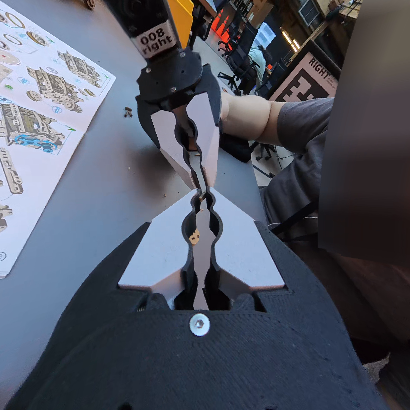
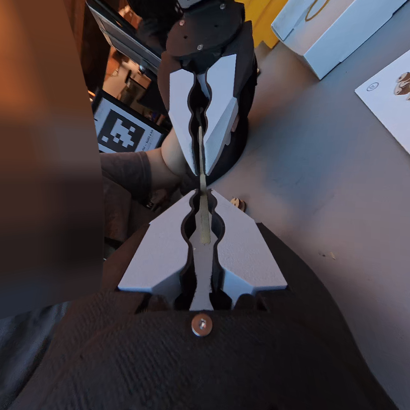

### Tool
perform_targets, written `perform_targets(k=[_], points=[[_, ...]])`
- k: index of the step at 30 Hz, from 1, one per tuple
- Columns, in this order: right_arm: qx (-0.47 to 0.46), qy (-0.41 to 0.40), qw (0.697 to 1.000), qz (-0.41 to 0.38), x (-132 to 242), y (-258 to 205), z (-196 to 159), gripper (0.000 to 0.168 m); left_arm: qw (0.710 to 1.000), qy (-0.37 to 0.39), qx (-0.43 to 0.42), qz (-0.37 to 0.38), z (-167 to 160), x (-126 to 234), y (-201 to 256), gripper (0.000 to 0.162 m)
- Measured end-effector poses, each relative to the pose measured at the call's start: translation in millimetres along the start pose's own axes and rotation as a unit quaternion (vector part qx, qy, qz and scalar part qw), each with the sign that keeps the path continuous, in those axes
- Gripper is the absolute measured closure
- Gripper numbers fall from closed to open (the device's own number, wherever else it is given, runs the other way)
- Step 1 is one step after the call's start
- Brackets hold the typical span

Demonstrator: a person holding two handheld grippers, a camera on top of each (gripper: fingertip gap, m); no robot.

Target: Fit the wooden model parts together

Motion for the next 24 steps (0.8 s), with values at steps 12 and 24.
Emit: perform_targets(k=[12,24], points=[[0.196,-0.197,0.898,-0.341,-11,22,6,0.166,0.993,-0.009,0.066,0.093,-2,0,-19,0.159],[-0.013,0.158,0.987,-0.039,25,-7,56,0.168,0.993,0.082,0.078,-0.025,20,-6,1,0.148]])
Point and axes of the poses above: each gripper's, where its closed fingertips meet, x back along the fingers, z out of its top, y = z × x across the jaws, the point moved 2 cm from there along x, back along the fingers
